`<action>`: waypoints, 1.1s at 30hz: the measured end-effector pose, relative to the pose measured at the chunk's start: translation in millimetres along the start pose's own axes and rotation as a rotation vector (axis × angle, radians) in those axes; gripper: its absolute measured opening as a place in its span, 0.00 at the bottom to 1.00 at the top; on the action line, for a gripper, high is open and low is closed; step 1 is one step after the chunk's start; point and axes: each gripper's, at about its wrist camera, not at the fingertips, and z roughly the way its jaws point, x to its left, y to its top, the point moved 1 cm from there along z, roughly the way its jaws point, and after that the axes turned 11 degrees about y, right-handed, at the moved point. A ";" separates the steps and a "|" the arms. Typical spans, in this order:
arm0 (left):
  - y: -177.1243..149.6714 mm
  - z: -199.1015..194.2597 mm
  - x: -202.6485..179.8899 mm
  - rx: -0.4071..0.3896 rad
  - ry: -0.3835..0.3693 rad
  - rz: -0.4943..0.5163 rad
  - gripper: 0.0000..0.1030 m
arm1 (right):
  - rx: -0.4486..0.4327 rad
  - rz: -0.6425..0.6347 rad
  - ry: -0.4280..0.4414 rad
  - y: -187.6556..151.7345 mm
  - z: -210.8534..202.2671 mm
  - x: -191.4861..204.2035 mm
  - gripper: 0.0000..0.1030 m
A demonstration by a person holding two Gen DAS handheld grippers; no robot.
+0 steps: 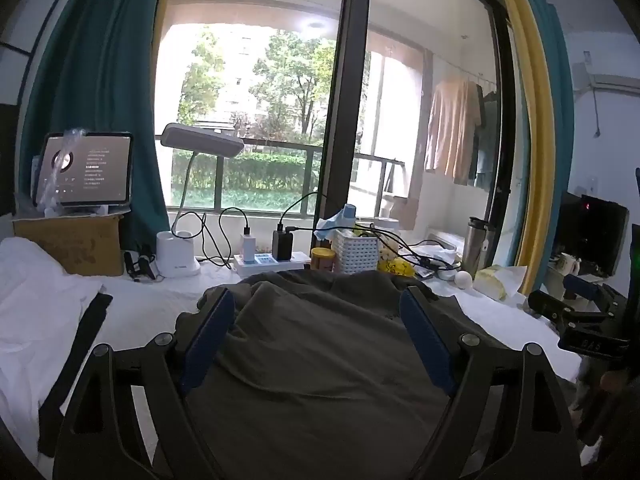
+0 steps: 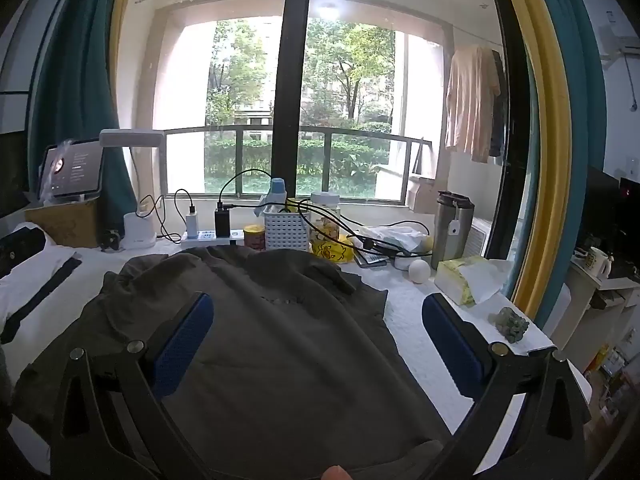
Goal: Fold small clothes
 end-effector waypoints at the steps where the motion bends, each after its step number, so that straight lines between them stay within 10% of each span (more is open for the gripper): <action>1: 0.0 0.0 0.4 0.000 -0.005 -0.003 0.84 | 0.000 0.000 0.000 0.2 0.2 0.0 1.00; 33: 1.6 -5.5 1.6 -0.043 -0.017 0.032 0.84 | 0.001 0.005 0.000 -2.1 -1.5 -1.3 1.00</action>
